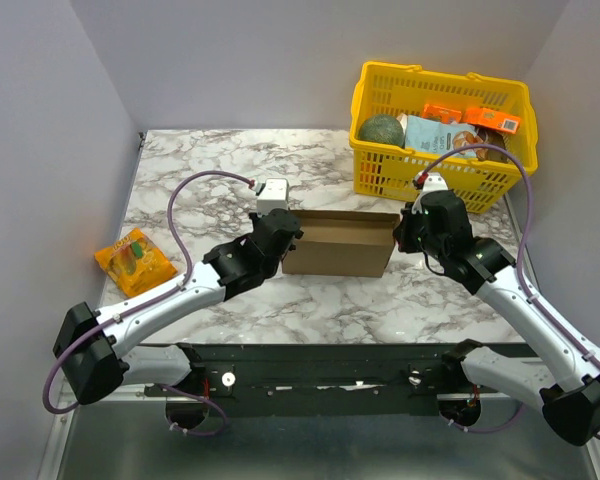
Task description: Fold the paper box
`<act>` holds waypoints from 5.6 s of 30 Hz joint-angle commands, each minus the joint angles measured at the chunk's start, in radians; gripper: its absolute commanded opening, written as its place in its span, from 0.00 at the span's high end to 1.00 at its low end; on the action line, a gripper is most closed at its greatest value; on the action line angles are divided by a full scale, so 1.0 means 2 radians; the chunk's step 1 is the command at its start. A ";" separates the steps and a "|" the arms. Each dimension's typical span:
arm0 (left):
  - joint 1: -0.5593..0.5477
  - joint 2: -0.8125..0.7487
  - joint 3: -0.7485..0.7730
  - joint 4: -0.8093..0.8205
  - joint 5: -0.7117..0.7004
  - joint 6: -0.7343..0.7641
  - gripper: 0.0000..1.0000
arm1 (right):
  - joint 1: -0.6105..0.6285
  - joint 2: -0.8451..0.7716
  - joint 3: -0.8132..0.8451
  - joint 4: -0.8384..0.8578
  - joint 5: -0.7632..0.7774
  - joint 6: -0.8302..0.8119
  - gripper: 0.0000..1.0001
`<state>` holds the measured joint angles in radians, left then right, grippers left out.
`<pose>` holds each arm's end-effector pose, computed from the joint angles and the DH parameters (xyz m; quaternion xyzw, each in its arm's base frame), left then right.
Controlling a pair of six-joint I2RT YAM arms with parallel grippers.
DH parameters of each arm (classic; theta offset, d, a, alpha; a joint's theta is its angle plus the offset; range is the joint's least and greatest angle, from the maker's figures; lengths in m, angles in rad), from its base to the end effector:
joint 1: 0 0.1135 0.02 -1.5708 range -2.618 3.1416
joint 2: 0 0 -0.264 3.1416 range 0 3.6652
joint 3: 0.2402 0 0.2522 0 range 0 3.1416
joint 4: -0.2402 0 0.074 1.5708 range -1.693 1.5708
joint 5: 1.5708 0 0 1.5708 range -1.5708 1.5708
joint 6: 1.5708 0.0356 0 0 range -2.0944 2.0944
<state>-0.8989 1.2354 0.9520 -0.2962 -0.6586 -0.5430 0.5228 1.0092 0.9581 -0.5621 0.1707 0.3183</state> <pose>0.1855 -0.1982 0.2959 -0.0040 0.8465 -0.0834 0.5258 0.1904 0.1028 0.3216 -0.0512 0.8837 0.1183 0.4499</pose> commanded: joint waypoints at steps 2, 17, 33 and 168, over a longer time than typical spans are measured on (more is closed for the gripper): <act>-0.002 0.020 -0.046 -0.161 0.031 -0.007 1.00 | 0.003 -0.001 -0.017 -0.045 -0.011 0.006 0.99; 0.013 0.002 -0.053 -0.152 0.040 0.000 1.00 | 0.004 -0.010 -0.018 -0.051 -0.009 0.008 0.99; 0.018 0.012 -0.066 -0.136 0.056 0.007 1.00 | 0.004 -0.009 -0.017 -0.053 -0.007 0.009 0.99; 0.194 -0.210 -0.183 0.113 0.467 -0.159 0.22 | 0.051 -0.018 -0.004 -0.045 0.076 0.042 0.99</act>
<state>-0.5167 0.8143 0.6357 -0.1120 0.2115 -0.8246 0.6163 0.9619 0.9310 -0.6346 0.3260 0.3939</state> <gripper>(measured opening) 0.831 0.012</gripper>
